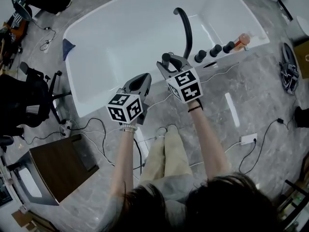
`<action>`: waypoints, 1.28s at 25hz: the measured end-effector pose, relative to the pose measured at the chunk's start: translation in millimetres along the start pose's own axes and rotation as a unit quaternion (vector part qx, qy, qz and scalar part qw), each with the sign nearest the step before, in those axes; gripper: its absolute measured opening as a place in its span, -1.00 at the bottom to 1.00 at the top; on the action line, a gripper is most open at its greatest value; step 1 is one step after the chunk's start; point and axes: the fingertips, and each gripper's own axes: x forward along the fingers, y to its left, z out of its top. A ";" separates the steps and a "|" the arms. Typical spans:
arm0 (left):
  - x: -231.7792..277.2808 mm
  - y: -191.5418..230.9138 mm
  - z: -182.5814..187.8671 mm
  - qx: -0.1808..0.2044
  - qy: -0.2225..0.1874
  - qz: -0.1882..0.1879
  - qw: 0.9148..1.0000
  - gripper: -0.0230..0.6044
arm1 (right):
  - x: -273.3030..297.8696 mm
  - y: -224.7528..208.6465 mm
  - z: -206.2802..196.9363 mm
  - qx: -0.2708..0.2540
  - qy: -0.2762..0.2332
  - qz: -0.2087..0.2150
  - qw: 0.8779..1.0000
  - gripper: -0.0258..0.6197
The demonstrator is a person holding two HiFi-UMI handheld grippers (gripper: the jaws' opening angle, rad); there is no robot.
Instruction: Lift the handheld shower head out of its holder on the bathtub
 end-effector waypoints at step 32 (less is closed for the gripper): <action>-53.8 -110.4 73.7 0.064 -0.032 -0.069 0.995 -0.91 | -124.9 18.4 102.9 0.037 -0.083 -0.019 0.996 -0.51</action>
